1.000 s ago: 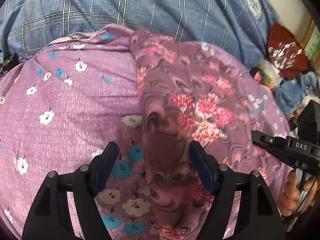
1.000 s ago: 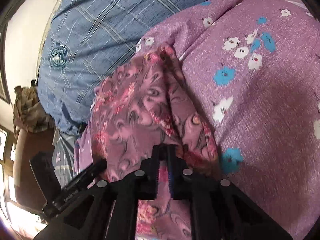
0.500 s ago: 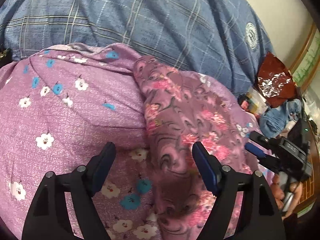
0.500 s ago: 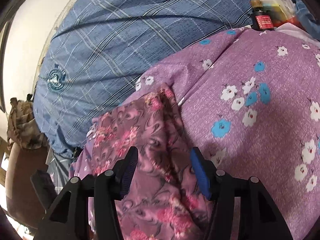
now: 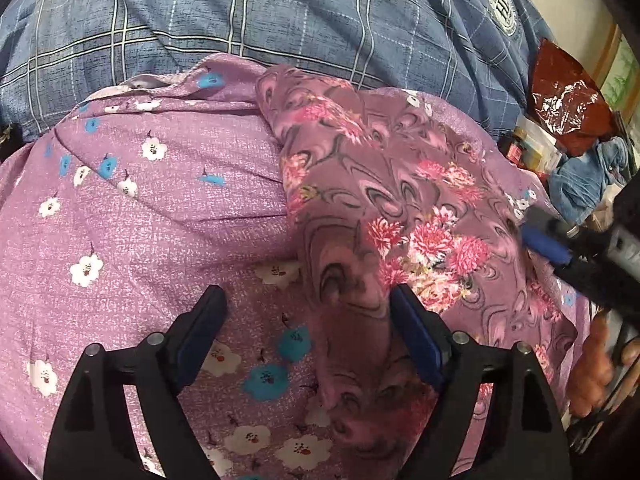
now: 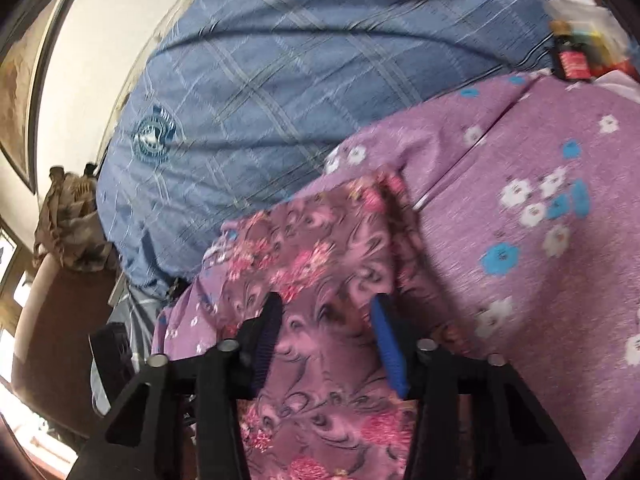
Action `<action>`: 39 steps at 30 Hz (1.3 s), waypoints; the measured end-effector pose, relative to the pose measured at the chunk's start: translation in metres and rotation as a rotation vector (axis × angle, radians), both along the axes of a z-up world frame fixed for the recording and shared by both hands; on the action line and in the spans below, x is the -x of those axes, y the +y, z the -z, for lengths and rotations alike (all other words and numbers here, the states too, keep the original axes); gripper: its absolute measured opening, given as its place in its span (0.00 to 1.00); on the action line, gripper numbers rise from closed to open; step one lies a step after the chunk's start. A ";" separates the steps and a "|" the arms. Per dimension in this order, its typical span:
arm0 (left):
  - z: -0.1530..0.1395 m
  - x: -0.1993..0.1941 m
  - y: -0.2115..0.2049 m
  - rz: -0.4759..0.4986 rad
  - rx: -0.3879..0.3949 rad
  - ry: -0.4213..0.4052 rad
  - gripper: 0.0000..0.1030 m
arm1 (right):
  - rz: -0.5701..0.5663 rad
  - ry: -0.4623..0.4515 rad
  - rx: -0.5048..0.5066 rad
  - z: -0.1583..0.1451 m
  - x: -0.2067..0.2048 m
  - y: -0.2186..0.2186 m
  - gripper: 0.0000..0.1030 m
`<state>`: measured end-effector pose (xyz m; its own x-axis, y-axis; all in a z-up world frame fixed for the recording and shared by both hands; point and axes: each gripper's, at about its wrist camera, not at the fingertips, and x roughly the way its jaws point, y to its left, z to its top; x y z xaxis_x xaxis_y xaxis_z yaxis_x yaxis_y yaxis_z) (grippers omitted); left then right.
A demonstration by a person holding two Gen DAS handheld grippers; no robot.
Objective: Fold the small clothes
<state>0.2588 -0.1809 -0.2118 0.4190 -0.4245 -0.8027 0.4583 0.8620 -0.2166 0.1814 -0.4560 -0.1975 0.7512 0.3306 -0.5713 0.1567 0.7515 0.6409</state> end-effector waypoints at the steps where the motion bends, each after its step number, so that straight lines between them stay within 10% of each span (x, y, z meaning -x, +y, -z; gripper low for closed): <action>1: -0.002 0.001 -0.001 0.005 -0.004 -0.010 0.82 | -0.007 0.033 0.014 0.005 -0.005 0.004 0.40; 4: -0.008 0.003 0.000 -0.002 -0.010 -0.041 0.82 | -0.007 0.125 0.034 0.021 -0.018 0.010 0.42; 39: -0.035 0.012 0.000 -0.005 -0.039 -0.181 0.82 | 0.055 0.032 0.025 0.003 0.014 -0.033 0.59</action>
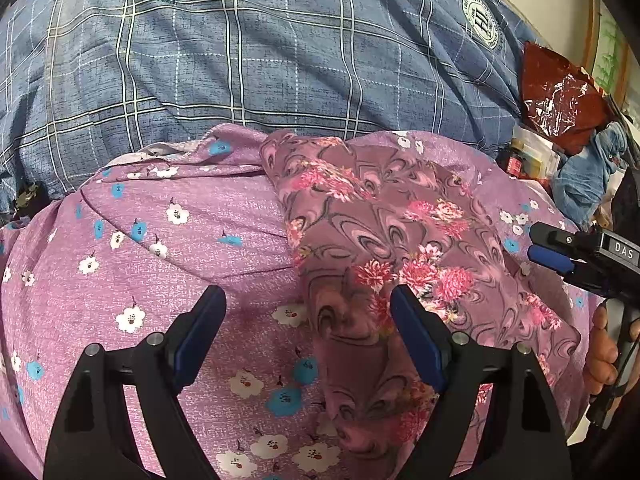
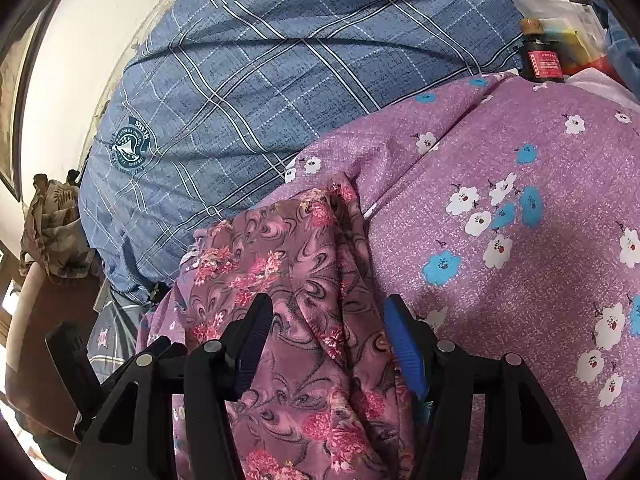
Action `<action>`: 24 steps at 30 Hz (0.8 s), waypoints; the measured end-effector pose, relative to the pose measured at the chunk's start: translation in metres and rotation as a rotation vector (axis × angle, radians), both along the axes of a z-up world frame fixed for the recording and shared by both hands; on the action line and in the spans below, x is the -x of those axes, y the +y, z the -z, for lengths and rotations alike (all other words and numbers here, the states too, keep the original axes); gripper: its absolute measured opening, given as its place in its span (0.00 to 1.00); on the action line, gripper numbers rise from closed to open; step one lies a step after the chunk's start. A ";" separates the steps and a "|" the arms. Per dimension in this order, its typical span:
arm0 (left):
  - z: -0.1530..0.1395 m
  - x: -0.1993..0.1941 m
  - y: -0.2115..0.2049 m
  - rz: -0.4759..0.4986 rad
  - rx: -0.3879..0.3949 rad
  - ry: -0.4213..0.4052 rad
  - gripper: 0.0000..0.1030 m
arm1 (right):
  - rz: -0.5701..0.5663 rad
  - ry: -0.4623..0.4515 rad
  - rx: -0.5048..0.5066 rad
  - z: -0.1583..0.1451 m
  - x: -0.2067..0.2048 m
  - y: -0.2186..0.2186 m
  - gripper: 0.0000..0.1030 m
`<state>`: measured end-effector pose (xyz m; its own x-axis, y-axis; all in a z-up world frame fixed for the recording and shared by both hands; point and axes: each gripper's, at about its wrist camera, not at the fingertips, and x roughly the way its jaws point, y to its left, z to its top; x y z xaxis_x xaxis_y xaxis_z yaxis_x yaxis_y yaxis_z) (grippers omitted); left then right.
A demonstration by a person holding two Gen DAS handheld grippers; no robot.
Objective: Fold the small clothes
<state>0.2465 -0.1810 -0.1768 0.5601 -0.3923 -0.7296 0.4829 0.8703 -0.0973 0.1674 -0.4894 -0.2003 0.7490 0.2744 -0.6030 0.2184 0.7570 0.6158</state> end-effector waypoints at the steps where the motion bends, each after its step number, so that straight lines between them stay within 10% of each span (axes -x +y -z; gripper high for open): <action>1: 0.000 0.000 0.000 -0.001 0.000 0.000 0.82 | -0.004 -0.002 0.001 0.000 0.000 0.000 0.59; 24: 0.009 -0.008 -0.002 0.068 0.118 0.135 0.82 | -0.013 0.036 -0.019 0.013 0.000 -0.006 0.62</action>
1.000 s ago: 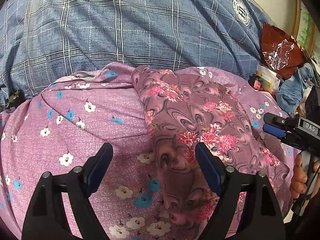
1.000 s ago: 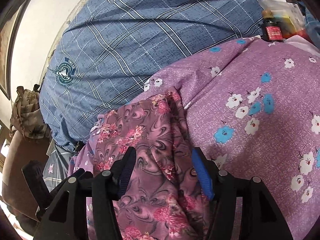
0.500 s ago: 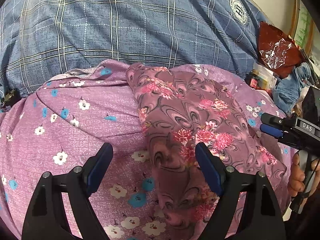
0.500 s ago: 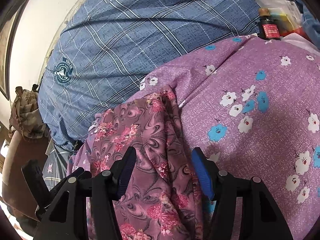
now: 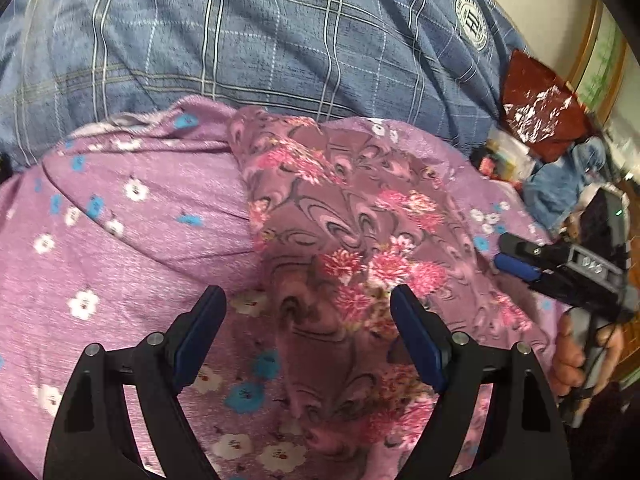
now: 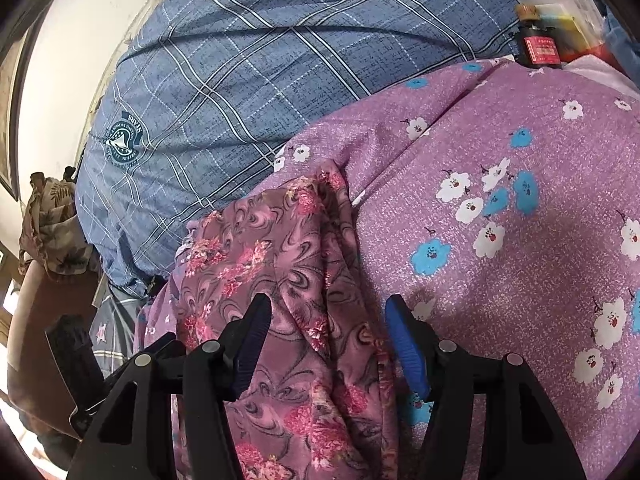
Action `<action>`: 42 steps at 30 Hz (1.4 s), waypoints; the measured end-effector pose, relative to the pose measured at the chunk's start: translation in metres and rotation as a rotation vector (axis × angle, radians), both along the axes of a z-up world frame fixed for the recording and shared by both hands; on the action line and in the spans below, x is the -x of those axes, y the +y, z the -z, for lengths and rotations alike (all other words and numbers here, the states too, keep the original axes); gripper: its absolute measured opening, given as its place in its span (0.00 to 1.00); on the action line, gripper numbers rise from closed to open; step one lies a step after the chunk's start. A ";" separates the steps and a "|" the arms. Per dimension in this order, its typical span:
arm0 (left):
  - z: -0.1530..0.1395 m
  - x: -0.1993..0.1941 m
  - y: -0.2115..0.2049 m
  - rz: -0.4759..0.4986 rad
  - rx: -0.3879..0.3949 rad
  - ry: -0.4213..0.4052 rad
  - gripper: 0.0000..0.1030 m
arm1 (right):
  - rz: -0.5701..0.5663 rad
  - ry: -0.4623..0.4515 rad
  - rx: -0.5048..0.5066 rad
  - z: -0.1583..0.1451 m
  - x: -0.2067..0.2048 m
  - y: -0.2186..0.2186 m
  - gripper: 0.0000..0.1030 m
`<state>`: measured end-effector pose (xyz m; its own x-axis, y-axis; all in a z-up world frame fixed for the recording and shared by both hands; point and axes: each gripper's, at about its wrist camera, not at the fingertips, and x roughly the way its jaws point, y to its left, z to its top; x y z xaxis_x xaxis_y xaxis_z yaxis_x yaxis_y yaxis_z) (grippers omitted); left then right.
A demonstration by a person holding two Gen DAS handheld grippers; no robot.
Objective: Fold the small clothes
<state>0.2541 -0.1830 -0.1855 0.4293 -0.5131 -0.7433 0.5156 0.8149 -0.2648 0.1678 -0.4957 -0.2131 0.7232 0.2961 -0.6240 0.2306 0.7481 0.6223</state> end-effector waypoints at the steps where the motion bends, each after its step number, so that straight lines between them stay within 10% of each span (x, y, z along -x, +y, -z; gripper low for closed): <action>1: 0.000 -0.001 0.001 0.004 0.013 0.008 0.82 | 0.004 0.005 -0.005 0.002 0.000 -0.002 0.63; 22: 0.005 -0.002 -0.011 0.096 0.085 0.072 0.82 | -0.109 0.044 -0.188 0.025 -0.020 0.004 0.72; 37: -0.012 0.005 -0.008 0.031 -0.043 -0.067 0.81 | -0.039 0.014 0.012 -0.007 -0.014 0.020 0.72; 39: -0.014 0.005 -0.007 0.017 -0.059 -0.088 0.81 | -0.015 -0.046 0.066 -0.021 -0.010 0.025 0.68; 42: -0.017 0.007 -0.006 0.003 -0.097 -0.128 0.81 | -0.030 -0.090 0.137 -0.035 -0.022 0.044 0.36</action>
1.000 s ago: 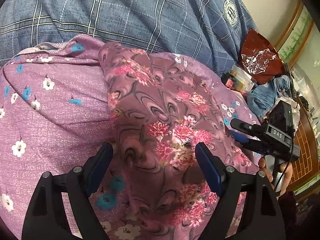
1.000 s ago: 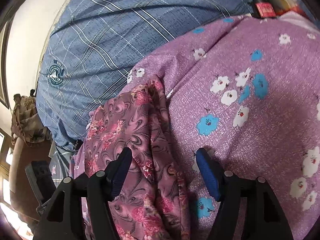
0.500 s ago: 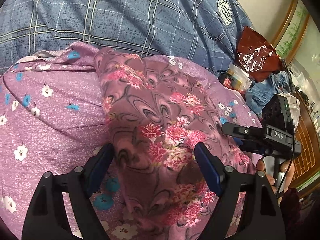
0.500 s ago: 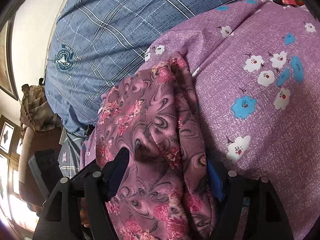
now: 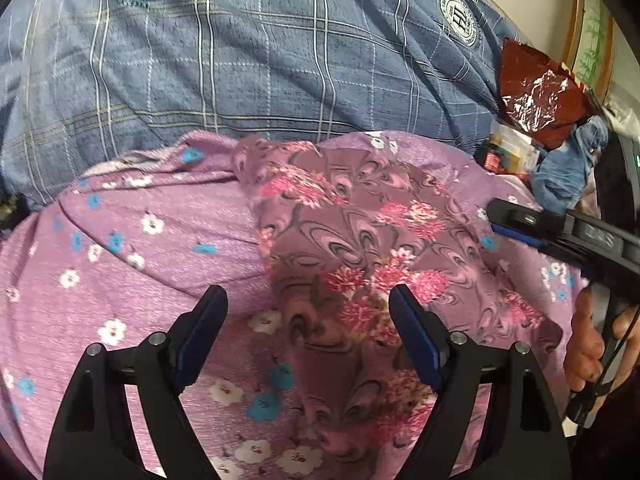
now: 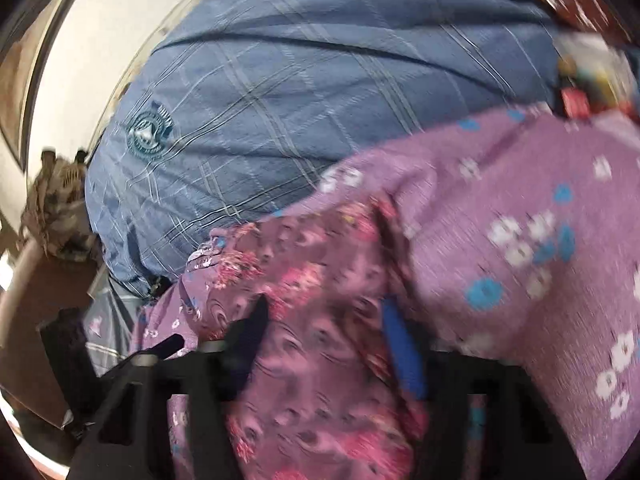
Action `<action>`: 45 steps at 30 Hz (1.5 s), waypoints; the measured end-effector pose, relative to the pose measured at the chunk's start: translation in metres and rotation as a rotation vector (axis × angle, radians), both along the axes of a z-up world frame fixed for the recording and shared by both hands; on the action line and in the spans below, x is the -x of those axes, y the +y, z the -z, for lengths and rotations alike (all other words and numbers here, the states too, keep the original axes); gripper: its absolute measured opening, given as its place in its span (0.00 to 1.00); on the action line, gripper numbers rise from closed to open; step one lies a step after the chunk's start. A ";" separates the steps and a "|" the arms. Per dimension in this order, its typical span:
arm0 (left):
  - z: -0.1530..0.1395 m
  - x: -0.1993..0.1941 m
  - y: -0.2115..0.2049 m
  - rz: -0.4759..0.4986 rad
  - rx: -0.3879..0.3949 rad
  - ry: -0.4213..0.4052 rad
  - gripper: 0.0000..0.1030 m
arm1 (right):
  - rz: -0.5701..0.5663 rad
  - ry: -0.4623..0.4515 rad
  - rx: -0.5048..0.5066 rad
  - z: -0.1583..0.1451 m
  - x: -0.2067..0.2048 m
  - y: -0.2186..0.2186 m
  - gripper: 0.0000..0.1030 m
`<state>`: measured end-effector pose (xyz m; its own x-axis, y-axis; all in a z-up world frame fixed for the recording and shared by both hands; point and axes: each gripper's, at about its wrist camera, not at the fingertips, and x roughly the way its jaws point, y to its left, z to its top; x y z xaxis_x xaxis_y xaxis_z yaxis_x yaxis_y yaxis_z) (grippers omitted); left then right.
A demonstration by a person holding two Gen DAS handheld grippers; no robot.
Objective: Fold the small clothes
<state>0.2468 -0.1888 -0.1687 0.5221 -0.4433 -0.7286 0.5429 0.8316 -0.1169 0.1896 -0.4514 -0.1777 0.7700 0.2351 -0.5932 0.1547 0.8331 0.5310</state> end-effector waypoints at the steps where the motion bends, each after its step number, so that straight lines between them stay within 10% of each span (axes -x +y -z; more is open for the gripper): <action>1: 0.000 0.000 0.000 -0.004 -0.009 -0.010 0.81 | -0.009 0.009 0.023 -0.002 -0.008 0.005 0.30; 13: 0.013 -0.014 0.013 -0.082 -0.115 -0.016 0.81 | 0.059 0.197 -0.071 0.037 -0.085 0.019 0.31; 25: 0.011 -0.014 0.014 -0.097 -0.122 -0.022 0.81 | -0.018 0.108 -0.051 0.012 -0.033 0.031 0.36; 37: 0.018 -0.007 0.008 -0.088 -0.185 -0.029 0.82 | -0.019 0.224 -0.056 0.031 0.009 0.047 0.31; 45: 0.008 0.000 0.014 -0.081 -0.179 -0.054 0.82 | 0.043 0.132 -0.036 0.010 0.033 0.033 0.51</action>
<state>0.2464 -0.1752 -0.1763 0.5908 -0.2647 -0.7621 0.4751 0.8776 0.0636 0.1562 -0.4180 -0.1874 0.6960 0.2263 -0.6815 0.2601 0.8052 0.5329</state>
